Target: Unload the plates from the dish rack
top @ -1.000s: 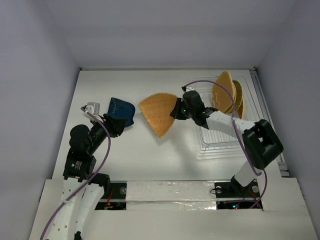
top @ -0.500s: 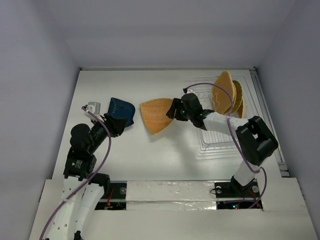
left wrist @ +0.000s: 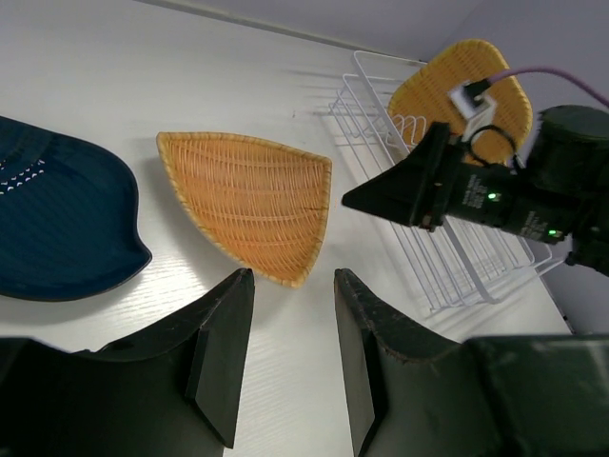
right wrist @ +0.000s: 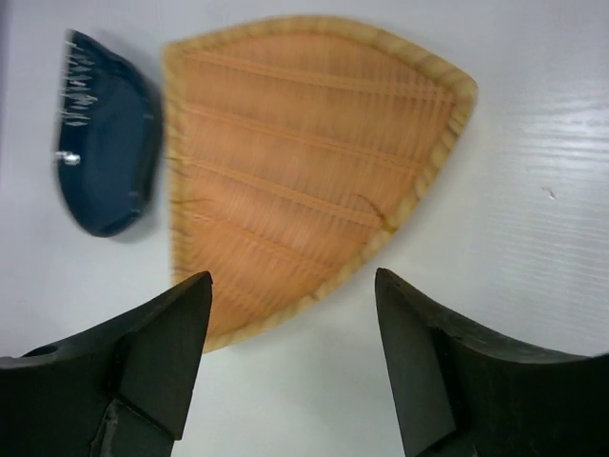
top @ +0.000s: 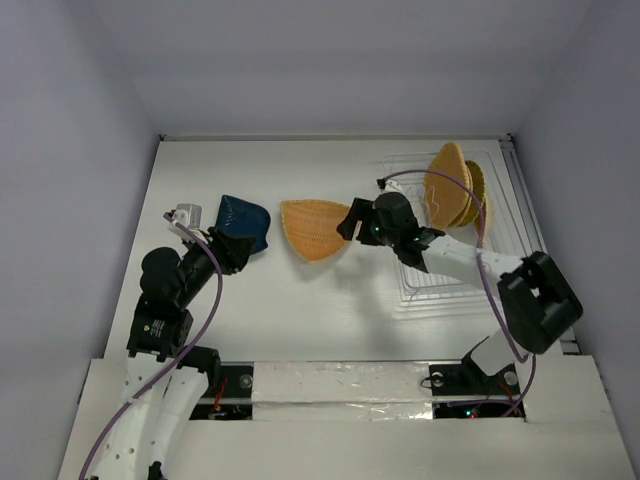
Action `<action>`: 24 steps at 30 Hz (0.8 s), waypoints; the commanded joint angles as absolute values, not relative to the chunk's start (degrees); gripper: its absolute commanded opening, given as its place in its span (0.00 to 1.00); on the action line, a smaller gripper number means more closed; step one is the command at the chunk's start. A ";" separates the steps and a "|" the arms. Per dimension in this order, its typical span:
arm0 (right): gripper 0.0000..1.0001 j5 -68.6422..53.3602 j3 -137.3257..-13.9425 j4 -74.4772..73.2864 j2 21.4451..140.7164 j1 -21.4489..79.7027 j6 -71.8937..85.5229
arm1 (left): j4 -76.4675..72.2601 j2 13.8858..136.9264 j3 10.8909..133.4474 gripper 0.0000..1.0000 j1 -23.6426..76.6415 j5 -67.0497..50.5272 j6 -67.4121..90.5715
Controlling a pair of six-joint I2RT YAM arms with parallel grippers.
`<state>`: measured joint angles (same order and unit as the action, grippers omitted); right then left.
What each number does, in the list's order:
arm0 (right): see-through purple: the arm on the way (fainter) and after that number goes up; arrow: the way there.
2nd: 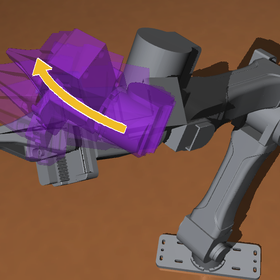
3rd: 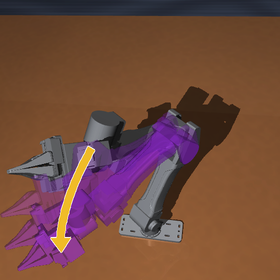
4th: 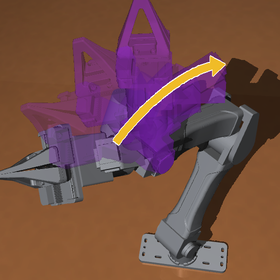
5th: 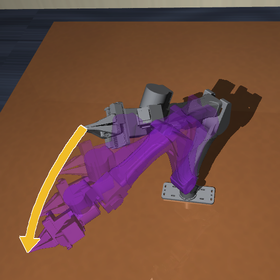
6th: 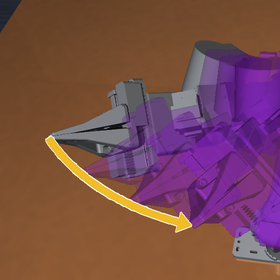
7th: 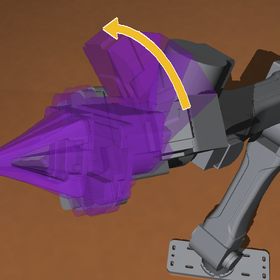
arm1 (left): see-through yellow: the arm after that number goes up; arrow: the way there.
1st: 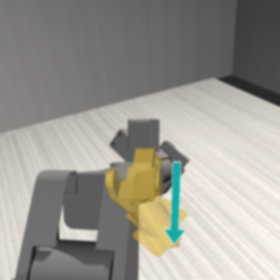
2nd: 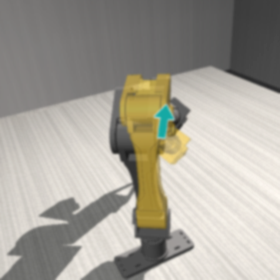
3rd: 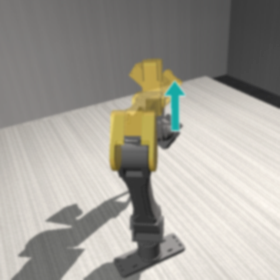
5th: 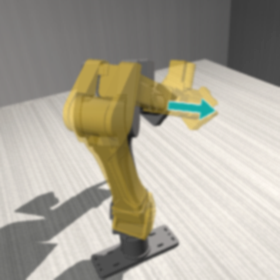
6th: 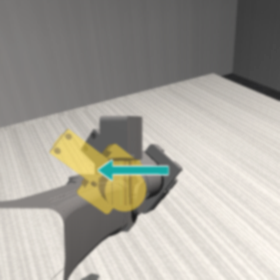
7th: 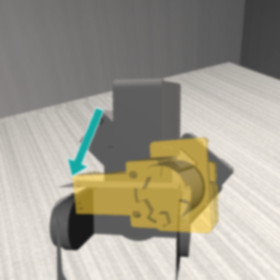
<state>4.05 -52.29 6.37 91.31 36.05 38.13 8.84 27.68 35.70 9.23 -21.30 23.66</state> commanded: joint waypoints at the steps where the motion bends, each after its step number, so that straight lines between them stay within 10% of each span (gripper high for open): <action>1: 0.73 3.87 -52.30 8.26 82.63 37.00 36.65 | 5.71 27.42 35.51 0.36 8.79 -22.32 23.91; 5: 0.00 10.50 -51.51 6.25 73.34 37.00 33.41 | 5.89 27.16 35.51 0.36 8.79 -22.06 23.91; 16: 0.00 32.49 -50.18 -8.61 55.46 21.01 25.57 | 5.80 26.72 35.42 0.07 8.79 -21.62 24.08; 24: 0.64 39.48 -50.88 -6.07 58.70 15.21 24.44 | 5.89 26.37 35.60 0.21 8.79 -22.15 23.99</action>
<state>35.88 -49.39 -6.44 56.16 17.41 26.15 8.80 27.00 35.70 9.23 -21.39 24.08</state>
